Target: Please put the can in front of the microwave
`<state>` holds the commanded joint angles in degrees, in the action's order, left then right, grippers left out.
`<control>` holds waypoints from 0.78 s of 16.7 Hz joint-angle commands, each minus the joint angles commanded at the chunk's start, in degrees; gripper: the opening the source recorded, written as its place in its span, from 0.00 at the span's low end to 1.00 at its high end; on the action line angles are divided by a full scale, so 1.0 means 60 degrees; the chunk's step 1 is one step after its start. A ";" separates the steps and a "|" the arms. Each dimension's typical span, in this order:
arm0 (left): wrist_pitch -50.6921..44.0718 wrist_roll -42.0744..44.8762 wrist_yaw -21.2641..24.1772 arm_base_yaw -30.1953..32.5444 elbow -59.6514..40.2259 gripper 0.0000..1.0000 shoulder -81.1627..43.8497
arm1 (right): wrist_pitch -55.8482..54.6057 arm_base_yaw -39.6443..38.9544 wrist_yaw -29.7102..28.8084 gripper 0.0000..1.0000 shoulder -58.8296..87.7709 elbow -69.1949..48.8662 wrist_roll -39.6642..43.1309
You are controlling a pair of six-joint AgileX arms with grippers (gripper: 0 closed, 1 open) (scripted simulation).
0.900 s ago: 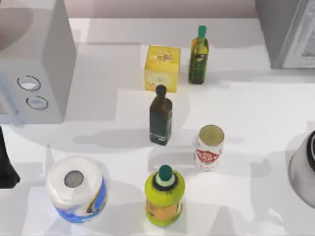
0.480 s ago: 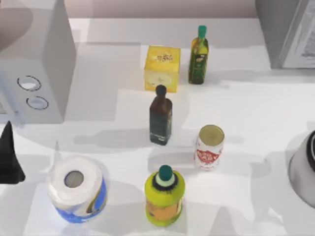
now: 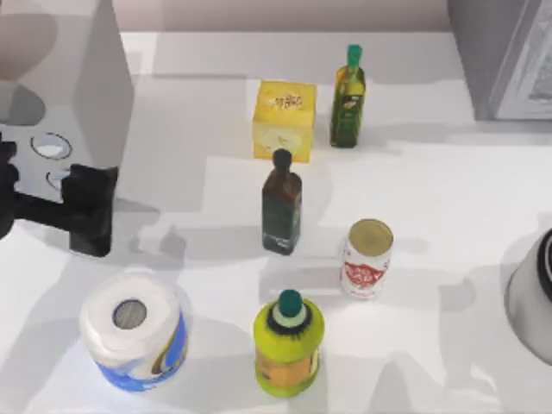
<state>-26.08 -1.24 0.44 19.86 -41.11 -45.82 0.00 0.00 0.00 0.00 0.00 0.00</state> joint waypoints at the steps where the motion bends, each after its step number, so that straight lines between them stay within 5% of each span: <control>1: -0.0570 -0.0030 0.0008 0.0398 -0.0902 1.00 -0.0965 | 0.0000 0.0000 0.0000 1.00 0.0000 0.0000 0.0000; 13: -0.7725 -0.0310 0.0095 0.4470 -1.2328 1.00 -1.1974 | 0.0000 0.0000 0.0000 1.00 0.0000 0.0000 0.0000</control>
<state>-72.43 -3.10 1.02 46.68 -115.08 -117.66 0.00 0.00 0.00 0.00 0.00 0.00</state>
